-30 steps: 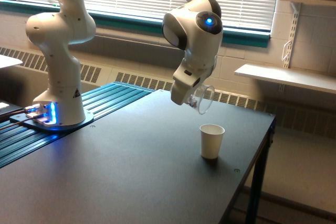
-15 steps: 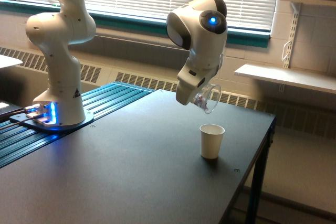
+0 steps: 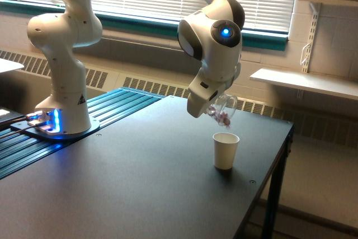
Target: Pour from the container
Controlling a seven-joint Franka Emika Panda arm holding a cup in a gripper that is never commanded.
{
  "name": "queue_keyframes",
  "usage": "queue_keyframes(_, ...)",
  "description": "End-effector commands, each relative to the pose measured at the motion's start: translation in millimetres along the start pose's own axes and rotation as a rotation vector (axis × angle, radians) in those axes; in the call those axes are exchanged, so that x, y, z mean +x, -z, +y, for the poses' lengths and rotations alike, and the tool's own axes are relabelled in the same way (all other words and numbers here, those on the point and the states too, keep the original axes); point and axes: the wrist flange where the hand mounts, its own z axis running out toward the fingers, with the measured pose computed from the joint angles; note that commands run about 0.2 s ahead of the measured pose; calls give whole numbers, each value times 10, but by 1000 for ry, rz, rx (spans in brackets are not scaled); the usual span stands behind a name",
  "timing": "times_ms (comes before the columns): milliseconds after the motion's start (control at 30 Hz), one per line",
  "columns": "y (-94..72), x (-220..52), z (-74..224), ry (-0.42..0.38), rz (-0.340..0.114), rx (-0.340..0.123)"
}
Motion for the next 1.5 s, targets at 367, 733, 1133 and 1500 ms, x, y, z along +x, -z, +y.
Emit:
queue_keyframes(367,-37,77,-46,-18,-50,-15)
queue_keyframes(733,-63,53,-126,5,-51,-33)
queue_keyframes(1133,-113,15,-149,-3,-63,-26)
queue_keyframes(1500,-182,-4,-79,-30,-88,-13)
